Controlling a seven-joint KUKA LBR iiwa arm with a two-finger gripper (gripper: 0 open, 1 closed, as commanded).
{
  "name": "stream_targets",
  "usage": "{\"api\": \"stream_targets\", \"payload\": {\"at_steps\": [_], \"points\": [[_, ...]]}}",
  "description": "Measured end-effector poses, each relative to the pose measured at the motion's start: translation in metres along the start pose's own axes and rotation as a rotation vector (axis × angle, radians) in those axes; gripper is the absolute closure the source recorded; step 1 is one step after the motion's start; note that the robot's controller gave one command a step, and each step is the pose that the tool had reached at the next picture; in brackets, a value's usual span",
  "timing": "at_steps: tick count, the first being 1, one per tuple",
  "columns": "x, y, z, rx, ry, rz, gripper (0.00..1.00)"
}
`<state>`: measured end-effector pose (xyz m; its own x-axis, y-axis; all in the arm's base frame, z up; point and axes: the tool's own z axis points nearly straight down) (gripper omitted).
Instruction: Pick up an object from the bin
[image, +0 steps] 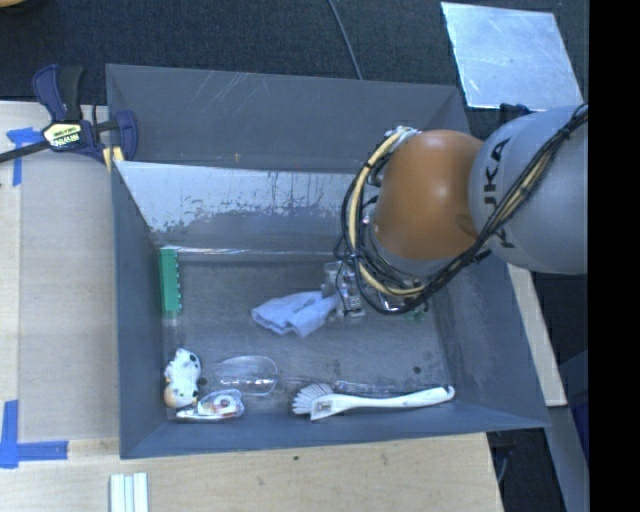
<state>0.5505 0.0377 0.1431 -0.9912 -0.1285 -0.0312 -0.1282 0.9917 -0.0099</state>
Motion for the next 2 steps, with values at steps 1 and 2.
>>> {"api": "stream_targets", "payload": {"at_steps": [1,2], "points": [[-0.028,-0.0047,0.0069,0.001,-0.008,-0.214,0.0],[-0.0307,-0.0054,0.0147,0.0,-0.005,-0.225,0.0]]}}
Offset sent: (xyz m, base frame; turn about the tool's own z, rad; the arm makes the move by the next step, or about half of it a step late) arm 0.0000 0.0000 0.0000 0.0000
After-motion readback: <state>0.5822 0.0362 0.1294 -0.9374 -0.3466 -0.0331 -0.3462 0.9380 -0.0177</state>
